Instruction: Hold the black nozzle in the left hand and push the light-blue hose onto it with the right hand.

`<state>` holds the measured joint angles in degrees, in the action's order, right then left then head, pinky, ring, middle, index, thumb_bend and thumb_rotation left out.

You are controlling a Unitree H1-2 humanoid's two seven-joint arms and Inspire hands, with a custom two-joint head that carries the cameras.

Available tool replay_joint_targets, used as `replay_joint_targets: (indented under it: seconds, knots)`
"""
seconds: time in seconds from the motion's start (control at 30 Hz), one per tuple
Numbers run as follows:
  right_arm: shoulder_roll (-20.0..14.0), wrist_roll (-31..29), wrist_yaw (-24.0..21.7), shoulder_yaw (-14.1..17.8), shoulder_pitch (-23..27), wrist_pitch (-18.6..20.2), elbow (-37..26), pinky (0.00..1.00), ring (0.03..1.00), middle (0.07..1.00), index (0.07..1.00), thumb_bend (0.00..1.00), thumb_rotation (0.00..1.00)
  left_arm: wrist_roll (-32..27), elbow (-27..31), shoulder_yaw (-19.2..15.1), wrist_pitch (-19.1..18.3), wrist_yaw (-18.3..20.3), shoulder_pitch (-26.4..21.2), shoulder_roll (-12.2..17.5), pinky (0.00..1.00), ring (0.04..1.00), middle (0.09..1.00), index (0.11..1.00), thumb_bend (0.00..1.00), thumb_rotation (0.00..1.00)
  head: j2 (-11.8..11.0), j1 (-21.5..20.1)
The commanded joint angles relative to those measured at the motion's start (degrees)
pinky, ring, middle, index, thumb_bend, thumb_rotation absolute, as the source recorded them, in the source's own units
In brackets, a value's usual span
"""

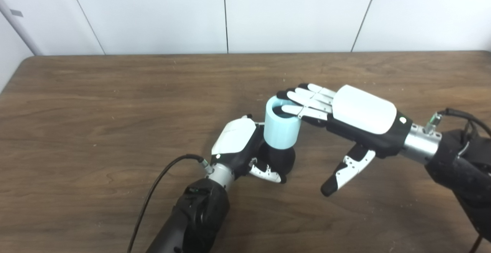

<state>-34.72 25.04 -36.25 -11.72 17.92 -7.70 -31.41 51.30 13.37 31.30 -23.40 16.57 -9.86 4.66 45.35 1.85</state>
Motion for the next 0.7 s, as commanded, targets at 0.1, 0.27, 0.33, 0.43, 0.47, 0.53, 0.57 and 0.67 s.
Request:
replay_joint_targets:
  seconds: [0.1,0.27,0.33,0.43,0.47,0.53,0.57,0.67]
  knots:
    - [0.9,-2.6,0.7,1.6,4.8,1.7,-2.0,1.00,1.000,0.996,0.942,0.65,1.00,-0.3,-4.5,1.3,-1.7,4.2,2.0,1.2,1.00,0.792,0.483,0.499,0.52,0.00,0.1,0.2]
    - [2.9,-3.2,0.8,2.2,8.1,3.7,-2.0,1.00,1.000,0.987,0.937,0.61,1.00,-0.2,-4.0,1.2,-2.0,4.5,2.2,1.3,1.00,0.810,0.498,0.490,0.52,0.00,0.3,0.5]
    - [3.2,-3.5,0.7,2.7,9.2,4.9,-2.4,1.00,1.000,0.985,0.934,0.59,1.00,-0.4,-3.9,1.1,-2.1,4.6,2.2,1.5,1.00,0.862,0.526,0.475,0.52,0.00,0.3,0.5]
    - [3.4,-3.4,0.7,3.4,10.3,6.3,-2.9,1.00,1.000,0.983,0.931,0.55,1.00,-0.6,-3.8,0.9,-2.1,4.6,2.2,1.5,1.00,0.842,0.534,0.472,0.52,0.00,0.3,0.5]
    - [3.5,-3.3,0.7,3.6,10.5,6.6,-3.1,1.00,0.998,0.982,0.930,0.54,1.00,-0.6,-3.8,0.9,-2.2,4.6,2.2,1.5,1.00,0.797,0.526,0.476,0.52,0.00,0.3,0.5]
    - [3.5,-3.2,0.8,3.9,10.8,7.4,-3.7,1.00,0.997,0.981,0.929,0.54,1.00,-0.7,-3.8,0.9,-2.3,4.6,2.2,1.4,1.00,0.761,0.519,0.479,0.52,0.00,0.5,0.5]
    - [3.6,-3.1,0.7,4.0,10.7,7.9,-4.1,1.00,0.996,0.980,0.928,0.53,1.00,-0.7,-3.8,0.9,-2.3,4.6,2.3,1.3,1.00,0.792,0.521,0.478,0.52,0.00,0.5,0.4]
    - [3.9,-2.7,0.6,3.7,10.0,8.5,-5.2,1.00,0.994,0.978,0.926,0.53,1.00,-0.6,-4.0,0.9,-2.4,4.5,2.3,1.2,1.00,0.878,0.531,0.473,0.52,0.00,0.5,0.4]
